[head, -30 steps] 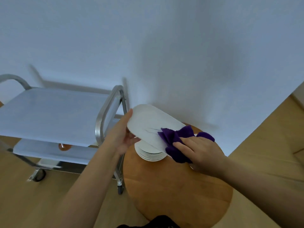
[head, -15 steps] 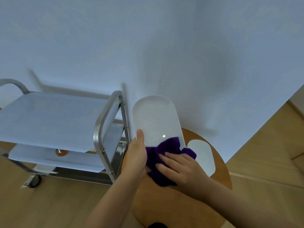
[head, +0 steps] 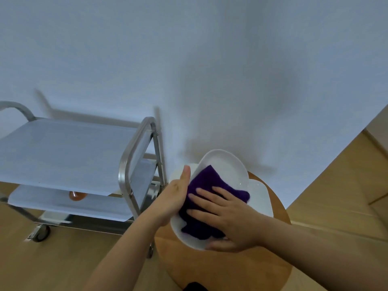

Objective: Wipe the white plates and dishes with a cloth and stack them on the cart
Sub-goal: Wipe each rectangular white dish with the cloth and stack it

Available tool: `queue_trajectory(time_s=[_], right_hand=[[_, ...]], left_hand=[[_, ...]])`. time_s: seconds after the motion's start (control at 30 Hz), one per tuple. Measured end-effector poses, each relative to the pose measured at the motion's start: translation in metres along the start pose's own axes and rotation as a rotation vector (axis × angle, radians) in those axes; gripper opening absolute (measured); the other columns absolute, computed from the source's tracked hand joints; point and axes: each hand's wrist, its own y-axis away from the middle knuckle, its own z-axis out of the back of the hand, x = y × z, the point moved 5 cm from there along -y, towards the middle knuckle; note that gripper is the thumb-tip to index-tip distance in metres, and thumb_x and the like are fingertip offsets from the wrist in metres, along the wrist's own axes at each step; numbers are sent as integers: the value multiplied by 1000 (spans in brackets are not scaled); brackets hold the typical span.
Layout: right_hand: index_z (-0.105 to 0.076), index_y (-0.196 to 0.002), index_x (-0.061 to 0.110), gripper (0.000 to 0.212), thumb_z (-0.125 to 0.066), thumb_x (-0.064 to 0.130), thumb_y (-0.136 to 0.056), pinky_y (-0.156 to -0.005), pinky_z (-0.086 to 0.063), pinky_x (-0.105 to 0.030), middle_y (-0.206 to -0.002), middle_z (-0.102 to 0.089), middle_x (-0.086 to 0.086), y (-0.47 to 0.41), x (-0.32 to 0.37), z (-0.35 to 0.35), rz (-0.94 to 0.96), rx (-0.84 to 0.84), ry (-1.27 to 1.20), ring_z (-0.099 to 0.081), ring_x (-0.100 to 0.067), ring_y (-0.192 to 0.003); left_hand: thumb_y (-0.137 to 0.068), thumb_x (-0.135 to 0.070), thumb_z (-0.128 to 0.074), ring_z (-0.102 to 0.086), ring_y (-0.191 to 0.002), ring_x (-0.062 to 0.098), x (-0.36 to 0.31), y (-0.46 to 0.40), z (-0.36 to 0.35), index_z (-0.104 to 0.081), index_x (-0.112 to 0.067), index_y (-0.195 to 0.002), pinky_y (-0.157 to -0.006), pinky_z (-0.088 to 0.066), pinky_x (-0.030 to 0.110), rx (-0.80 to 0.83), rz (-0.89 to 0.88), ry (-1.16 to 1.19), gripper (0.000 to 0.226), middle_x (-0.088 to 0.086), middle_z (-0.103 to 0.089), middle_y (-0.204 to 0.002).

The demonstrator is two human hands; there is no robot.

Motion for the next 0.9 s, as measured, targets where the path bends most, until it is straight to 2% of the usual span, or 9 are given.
queue_trajectory(time_s=[0.13,0.27,0.33,0.43,0.6,0.67,0.73,0.8,0.9], right_hand=[[-38,-142,21,57,-37,52,-94,-114,-12,-42,-147,-40,-4,-10,-15,7,157,23,31,-29,-24,-139],[-47,-137,19,54,-48,44,-90,-113,-20,-43,-144,-44,-6,-20,-31,19,211,-24,5,-32,-28,-137],[-50,-135,16,54,-52,41,-87,-110,-26,-48,-143,-45,-9,-21,-46,27,123,-90,-5,-35,-32,-135],[-52,-133,11,56,-61,32,-81,-109,-26,-50,-144,-41,-12,-18,-70,36,-194,-211,-86,-30,-32,-135],[-56,-127,13,52,-50,39,-82,-110,-27,-53,-144,-42,-10,-19,-43,23,-613,-432,-383,-30,-28,-137],[-52,-130,19,52,-50,44,-84,-111,-24,-51,-147,-39,-5,-19,-20,11,-634,-445,-450,-28,-26,-139],[-45,-134,26,57,-55,50,-83,-114,-18,-45,-150,-33,3,-18,2,-2,-586,-424,-486,-22,-21,-142],[-43,-134,26,68,-67,51,-76,-113,-18,-42,-149,-35,4,-17,14,-8,-526,-373,-430,-23,-21,-142],[-59,-122,13,70,-88,26,-59,-96,-42,-39,-127,-60,-5,-15,10,-1,-476,-357,-255,-52,-27,-122]], left_hand=[[-80,-72,-18,-67,-77,8,-4,2,2,-68,-36,-62,-76,-48,26,101,-38,-60,65,-8,-71,-72],[-84,-68,-25,-68,-88,10,-10,5,11,-71,-29,-88,-83,-54,30,115,-65,-44,60,-2,-73,-89],[-84,-67,-27,-68,-87,14,-10,8,16,-70,-18,-96,-84,-53,32,88,-98,-44,67,5,-72,-91],[-77,-71,-29,-59,-73,29,-12,13,20,-62,10,-93,-72,-46,39,-50,-137,-25,88,30,-62,-85],[-82,-63,-30,-62,-68,30,-9,15,14,-65,6,-86,-60,-50,31,-250,-144,80,77,24,-65,-75],[-89,-60,-29,-67,-68,21,-6,7,16,-66,6,-88,-61,-53,24,-314,-104,144,75,15,-69,-70],[-93,-56,-29,-63,-52,4,-5,-1,22,-65,7,-92,-48,-47,11,-375,-34,165,73,4,-68,-61],[-94,-57,-29,-62,-53,7,0,-9,25,-64,9,-98,-49,-48,16,-395,46,195,75,14,-70,-73],[-93,-60,-31,-66,-78,22,5,-13,21,-64,-1,-100,-64,-51,30,-374,166,310,68,17,-70,-91]])
